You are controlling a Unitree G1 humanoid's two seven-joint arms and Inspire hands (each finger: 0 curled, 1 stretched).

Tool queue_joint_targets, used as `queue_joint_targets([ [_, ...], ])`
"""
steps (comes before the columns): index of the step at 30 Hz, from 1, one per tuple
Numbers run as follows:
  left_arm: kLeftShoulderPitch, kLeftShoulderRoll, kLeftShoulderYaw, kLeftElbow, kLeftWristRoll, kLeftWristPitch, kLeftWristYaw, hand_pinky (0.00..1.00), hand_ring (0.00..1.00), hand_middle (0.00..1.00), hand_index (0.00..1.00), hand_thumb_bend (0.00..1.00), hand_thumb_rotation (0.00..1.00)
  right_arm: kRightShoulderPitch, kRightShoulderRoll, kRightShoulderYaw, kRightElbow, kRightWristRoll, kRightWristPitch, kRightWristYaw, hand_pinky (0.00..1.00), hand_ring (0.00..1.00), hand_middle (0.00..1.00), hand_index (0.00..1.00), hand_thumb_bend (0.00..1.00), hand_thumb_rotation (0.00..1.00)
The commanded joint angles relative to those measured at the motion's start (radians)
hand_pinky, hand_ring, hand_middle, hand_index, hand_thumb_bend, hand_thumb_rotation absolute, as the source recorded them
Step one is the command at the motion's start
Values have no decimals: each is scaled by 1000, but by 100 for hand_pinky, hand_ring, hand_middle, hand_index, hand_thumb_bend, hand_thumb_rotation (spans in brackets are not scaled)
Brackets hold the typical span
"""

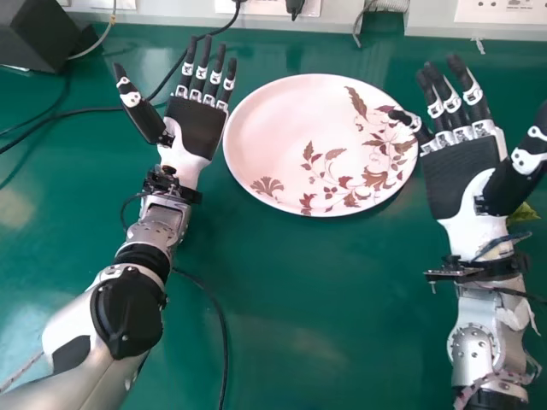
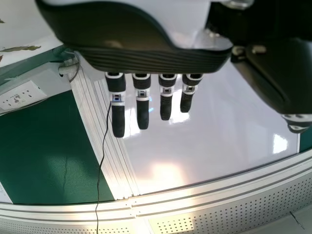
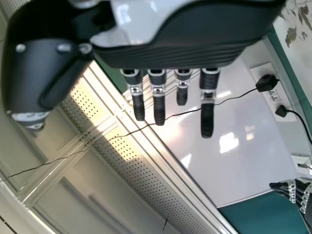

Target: Pick up biscuit and place it in the plate

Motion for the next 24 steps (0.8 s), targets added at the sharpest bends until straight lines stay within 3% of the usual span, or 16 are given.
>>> queue_joint_targets([
  [1, 18, -1, 2, 7, -9, 4, -4, 71, 87, 96, 100, 100, 78, 4, 9, 1, 2, -3, -8, -5, 62, 73, 87, 88, 93, 27],
  [24, 17, 4, 2, 10, -6, 9, 5, 74, 86, 95, 100, 100, 76, 7, 13, 8, 1, -1, -2, -19, 62, 72, 86, 87, 92, 24],
])
